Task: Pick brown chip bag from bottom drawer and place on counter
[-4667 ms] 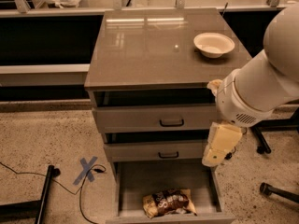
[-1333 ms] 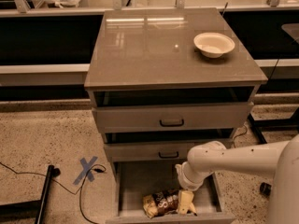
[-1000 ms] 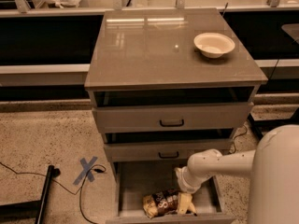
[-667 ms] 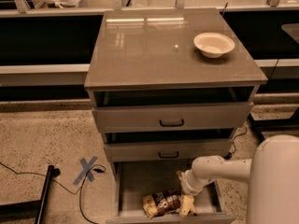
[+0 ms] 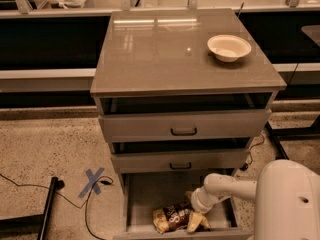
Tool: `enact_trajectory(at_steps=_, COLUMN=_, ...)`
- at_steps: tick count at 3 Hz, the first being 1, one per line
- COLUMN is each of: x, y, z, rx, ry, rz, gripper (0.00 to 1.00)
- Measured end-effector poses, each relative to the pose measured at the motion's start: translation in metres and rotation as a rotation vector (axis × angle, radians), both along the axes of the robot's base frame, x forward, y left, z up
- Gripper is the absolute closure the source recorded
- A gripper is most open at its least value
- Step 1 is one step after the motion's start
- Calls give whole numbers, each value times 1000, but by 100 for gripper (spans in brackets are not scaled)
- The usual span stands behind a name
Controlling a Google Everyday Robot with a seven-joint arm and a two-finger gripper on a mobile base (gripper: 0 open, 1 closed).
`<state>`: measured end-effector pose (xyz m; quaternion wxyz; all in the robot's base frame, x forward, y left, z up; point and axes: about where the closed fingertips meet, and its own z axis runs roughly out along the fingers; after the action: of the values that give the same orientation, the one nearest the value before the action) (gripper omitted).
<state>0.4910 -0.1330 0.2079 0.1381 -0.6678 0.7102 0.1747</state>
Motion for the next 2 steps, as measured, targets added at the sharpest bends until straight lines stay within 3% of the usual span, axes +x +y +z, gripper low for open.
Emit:
enact_trajectory(at_steps=1, x=6, y=7, z=-22, rx=19, ry=12, rz=1, gripper=30)
enact_trajectory(at_steps=2, x=9, y=13, z=-22, rx=18, ry=5, rz=11, gripper=53)
